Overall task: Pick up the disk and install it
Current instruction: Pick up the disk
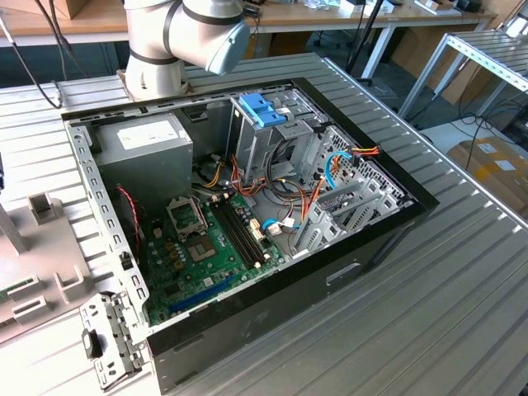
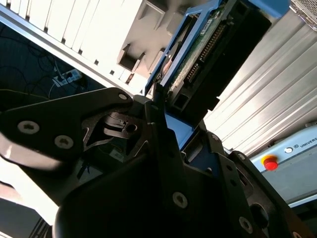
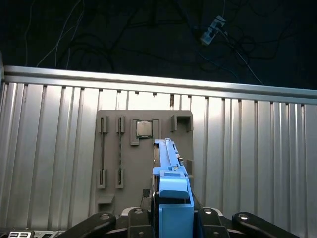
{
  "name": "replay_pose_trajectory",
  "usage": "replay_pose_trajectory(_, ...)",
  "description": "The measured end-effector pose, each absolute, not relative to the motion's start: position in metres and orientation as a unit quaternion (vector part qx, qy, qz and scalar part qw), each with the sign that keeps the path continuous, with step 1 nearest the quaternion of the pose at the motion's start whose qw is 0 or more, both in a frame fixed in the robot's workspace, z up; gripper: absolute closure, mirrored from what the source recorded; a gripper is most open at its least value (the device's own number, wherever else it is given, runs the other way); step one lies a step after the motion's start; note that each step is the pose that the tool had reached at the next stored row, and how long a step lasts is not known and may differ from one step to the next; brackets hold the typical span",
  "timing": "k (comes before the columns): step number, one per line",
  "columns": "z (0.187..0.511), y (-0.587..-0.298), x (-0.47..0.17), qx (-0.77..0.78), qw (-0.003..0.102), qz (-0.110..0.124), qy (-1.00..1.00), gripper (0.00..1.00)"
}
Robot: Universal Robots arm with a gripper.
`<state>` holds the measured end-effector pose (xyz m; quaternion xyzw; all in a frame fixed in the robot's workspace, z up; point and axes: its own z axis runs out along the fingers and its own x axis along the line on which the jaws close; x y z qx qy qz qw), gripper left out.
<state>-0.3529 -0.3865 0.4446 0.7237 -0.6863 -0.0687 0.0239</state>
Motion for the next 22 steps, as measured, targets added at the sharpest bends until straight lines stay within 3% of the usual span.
replay_pose_trajectory(22,0.436,-0.386,-0.382,0.724,0.024,-0.069,-0.686,0.63)
